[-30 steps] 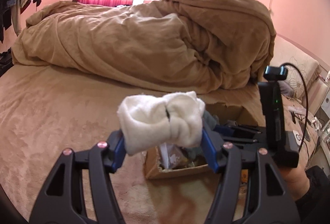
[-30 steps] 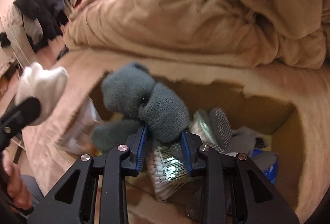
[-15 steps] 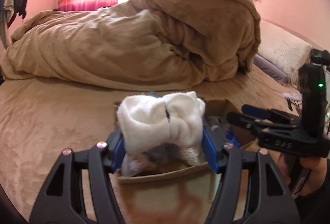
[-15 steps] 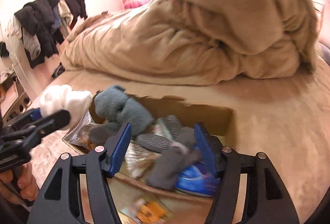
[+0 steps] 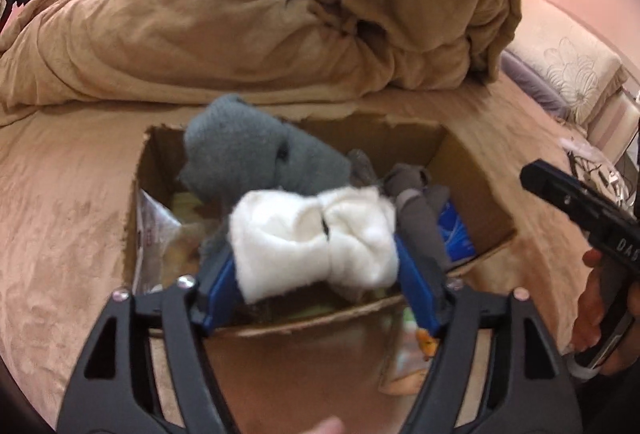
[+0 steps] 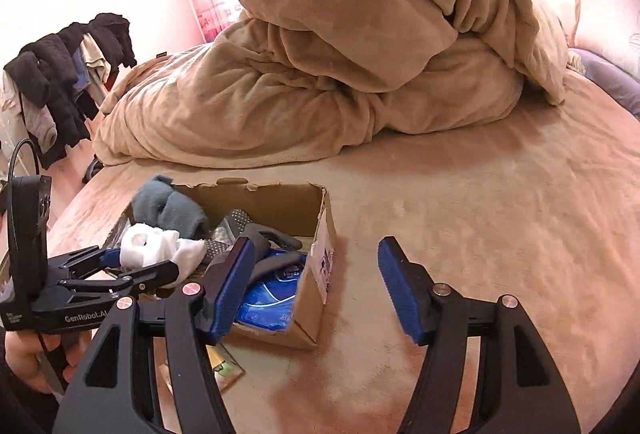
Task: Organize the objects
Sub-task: 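Grasp the small cartoon-printed tissue pack with the right tool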
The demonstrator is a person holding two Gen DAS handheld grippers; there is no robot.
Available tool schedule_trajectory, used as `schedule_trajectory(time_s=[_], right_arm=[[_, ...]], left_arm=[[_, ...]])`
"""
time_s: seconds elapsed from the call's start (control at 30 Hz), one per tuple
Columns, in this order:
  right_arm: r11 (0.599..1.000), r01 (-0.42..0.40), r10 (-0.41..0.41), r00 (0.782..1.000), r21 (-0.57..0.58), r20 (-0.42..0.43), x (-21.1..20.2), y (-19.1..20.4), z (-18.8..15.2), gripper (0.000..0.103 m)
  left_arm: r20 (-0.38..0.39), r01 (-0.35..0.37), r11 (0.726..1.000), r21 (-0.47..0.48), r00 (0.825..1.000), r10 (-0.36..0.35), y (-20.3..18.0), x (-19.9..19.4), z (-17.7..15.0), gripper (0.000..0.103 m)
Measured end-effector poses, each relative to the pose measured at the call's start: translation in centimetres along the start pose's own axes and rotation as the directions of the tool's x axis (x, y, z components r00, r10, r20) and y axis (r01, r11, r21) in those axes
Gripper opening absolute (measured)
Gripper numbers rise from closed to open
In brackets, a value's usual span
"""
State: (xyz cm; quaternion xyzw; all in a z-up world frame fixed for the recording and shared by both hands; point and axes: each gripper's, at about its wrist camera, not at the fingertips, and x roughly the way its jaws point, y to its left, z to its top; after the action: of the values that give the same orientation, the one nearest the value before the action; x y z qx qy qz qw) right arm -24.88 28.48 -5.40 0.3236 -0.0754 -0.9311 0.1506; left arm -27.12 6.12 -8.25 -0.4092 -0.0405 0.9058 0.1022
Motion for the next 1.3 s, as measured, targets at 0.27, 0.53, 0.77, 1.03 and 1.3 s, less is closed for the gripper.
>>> schedule_trajectory(time_s=[0.27, 0.53, 0.77, 1.03, 1.3], right_arm=[[0.999, 0.038, -0.036, 0.998, -0.034, 0.052, -3.1, 2.5, 0.4, 0.07], [0.995, 0.086, -0.082, 0.994, -0.052, 0.079, -8.3, 5.8, -0.8, 0.076], [0.994, 0.073, -0.067, 0.995, -0.076, 0.081, -12.1, 8.7, -3.2, 0.079], [0.996, 0.061, -0.061, 0.998, -0.069, 0.002, -11.1, 9.8, -6.0, 0.079], [0.996, 0.057, -0.063, 0.994, -0.064, -0.086, -8.1, 10.6, -8.1, 0.079]], left_arm=[[0.102, -0.021, 1.0, 0.018, 0.995, 0.019, 0.2, -5.7, -1.1, 0.096], [0.172, -0.032, 0.999, 0.025, 0.985, 0.027, 0.5, -12.9, -4.0, 0.096], [0.216, -0.04, 0.999, -0.002, 0.976, 0.04, 1.7, -17.7, -7.1, 0.096], [0.209, -0.133, 0.991, -0.016, 0.969, 0.133, 3.5, -16.9, -10.1, 0.096], [0.16, -0.123, 0.992, -0.028, 0.979, 0.126, 5.0, -14.2, -12.2, 0.096]])
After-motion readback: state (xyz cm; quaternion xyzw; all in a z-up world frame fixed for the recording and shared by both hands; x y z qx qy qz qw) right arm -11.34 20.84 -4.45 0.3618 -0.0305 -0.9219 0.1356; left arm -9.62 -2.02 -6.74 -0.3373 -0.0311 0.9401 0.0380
